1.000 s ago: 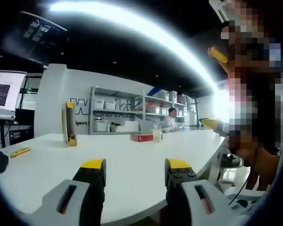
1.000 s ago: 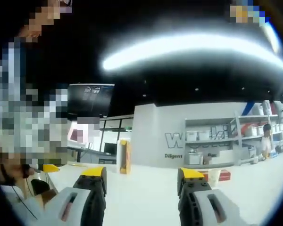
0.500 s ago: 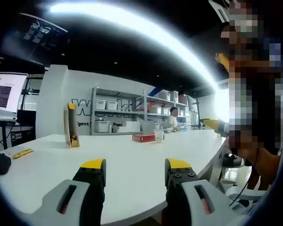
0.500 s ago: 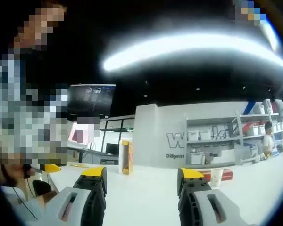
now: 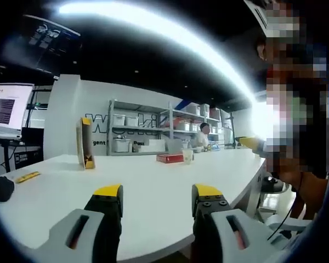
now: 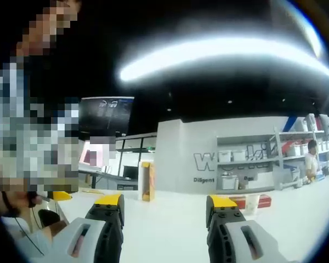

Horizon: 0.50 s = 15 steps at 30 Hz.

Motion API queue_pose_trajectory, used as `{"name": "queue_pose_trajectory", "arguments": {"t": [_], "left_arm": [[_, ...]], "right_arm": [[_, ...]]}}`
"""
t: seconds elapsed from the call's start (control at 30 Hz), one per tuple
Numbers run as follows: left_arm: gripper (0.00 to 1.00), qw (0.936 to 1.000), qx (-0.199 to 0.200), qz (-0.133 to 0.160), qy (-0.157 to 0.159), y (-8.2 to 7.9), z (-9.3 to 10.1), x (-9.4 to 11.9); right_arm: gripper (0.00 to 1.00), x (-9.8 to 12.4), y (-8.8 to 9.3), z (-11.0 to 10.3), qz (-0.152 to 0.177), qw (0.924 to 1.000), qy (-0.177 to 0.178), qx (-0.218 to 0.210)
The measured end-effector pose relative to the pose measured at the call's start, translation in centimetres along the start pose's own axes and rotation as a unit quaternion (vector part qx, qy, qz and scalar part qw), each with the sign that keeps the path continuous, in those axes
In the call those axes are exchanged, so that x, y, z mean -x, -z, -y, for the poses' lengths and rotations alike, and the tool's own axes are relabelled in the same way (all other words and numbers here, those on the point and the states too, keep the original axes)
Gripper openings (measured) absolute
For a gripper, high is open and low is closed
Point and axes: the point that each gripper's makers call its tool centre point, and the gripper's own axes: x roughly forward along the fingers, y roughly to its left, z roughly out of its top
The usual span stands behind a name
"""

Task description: Tear open the coffee pouch, take out the coffee, and pour the coffee from the pouch into the cup

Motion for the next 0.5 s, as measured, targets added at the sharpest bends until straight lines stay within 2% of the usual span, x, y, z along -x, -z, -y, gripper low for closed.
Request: {"name": "queue_pose_trajectory", "arguments": {"t": [0.3, 0.5], "left_arm": [[0.52, 0.9999, -0.002, -0.003, -0.012, 0.0, -1.3, -0.1], [0.52, 0.9999, -0.010, -0.003, -0.014, -0.6, -2.1, -0.5]], "right_arm": [[0.60, -0.3, 0.7, -0.2, -0.008, 1.0000, -0.004, -0.003], [0.60, -0.2, 0.3, -0.4, -0.004, 1.0000, -0.002, 0.005]]}}
